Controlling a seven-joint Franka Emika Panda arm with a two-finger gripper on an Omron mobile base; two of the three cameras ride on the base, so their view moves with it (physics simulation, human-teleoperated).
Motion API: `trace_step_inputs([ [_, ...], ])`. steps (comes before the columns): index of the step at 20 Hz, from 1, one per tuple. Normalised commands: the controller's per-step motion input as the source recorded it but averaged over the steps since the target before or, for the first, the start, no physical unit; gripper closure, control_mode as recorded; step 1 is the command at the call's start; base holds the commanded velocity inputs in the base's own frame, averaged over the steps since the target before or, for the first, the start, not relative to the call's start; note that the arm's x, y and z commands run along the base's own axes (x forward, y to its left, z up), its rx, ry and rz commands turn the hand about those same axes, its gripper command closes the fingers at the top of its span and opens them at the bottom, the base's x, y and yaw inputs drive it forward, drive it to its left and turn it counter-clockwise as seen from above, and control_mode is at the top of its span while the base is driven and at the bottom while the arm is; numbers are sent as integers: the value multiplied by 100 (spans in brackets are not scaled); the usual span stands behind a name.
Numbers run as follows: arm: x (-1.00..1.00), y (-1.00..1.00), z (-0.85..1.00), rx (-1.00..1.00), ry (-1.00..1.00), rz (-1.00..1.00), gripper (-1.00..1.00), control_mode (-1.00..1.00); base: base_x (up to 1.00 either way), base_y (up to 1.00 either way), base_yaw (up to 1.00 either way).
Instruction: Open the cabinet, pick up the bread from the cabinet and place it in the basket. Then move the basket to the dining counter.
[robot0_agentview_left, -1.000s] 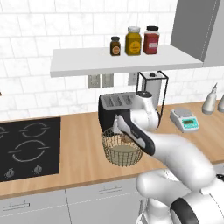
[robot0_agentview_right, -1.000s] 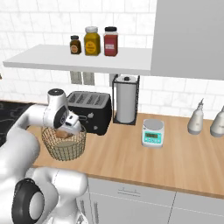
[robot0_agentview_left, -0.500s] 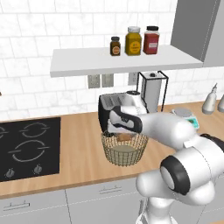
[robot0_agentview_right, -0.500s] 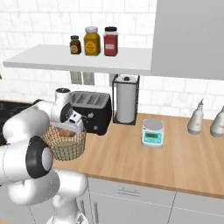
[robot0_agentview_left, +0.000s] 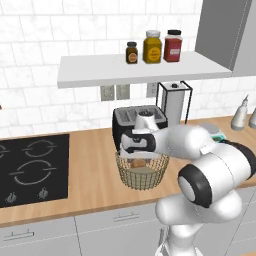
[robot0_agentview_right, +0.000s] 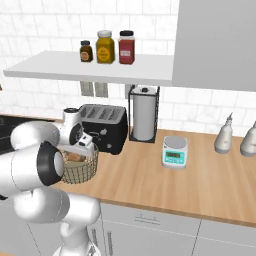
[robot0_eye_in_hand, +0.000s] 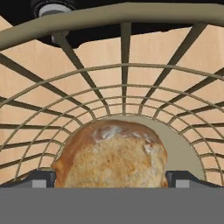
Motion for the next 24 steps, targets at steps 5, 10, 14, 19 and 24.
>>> trace_step_inputs([
  [5,6,0,-2,0,0,0,-100,-100,0,0,0],
  [10,5,4,2,0,0,0,-100,-100,0,0,0],
  [14,0,0,5,0,-1,2,-100,-100,0,0,0],
  [19,31,0,21,0,-14,2,-100,-100,0,0,0],
  [24,68,0,8,0,-13,0,-100,-100,0,0,0],
])
